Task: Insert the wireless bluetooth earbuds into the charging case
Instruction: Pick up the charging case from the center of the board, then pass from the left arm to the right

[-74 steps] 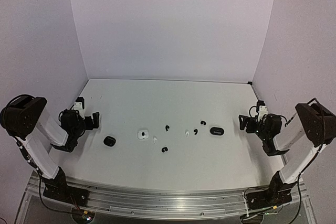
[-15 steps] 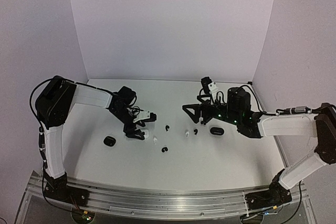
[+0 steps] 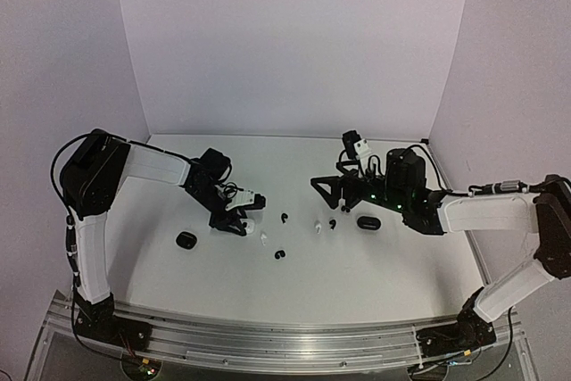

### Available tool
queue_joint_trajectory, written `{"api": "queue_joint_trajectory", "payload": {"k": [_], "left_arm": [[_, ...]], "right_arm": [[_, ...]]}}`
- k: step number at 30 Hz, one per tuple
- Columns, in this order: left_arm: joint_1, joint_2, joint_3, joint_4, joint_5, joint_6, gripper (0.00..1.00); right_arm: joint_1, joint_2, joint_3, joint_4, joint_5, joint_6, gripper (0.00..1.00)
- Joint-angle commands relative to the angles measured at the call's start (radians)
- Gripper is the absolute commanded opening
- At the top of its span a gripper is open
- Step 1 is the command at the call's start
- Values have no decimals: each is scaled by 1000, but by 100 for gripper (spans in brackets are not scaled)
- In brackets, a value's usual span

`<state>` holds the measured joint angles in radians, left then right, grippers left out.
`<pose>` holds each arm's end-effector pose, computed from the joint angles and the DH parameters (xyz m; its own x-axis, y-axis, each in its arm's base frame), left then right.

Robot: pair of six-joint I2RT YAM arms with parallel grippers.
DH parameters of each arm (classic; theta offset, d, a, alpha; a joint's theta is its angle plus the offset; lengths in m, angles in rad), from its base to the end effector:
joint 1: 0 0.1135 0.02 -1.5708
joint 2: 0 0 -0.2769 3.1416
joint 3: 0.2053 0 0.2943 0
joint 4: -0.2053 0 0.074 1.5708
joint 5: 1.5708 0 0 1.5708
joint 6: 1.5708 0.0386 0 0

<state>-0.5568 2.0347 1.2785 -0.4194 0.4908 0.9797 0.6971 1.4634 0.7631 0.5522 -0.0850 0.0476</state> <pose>0.3607 -0.2460 0.1074 0.0783 0.8139 -0.5757 0.9962 -0.0412 0.0773 0.2743 0.2340 0.2324 -0.1465 -0.0608 -0.9873 -0.6979 0.7137 0.0596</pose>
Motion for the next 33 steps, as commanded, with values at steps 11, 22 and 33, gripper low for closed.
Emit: {"api": "queue_joint_trajectory", "payload": {"k": [11, 22, 33], "left_arm": [[-5, -190, -92, 197, 6, 18, 27], [-9, -523, -344, 621, 110, 388, 29], [-26, -539, -313, 585, 99, 401, 27]], "right_arm": [[6, 106, 223, -158, 15, 242, 98], [48, 355, 502, -198, -346, 503, 88], [109, 435, 559, -211, -414, 422, 76]]}}
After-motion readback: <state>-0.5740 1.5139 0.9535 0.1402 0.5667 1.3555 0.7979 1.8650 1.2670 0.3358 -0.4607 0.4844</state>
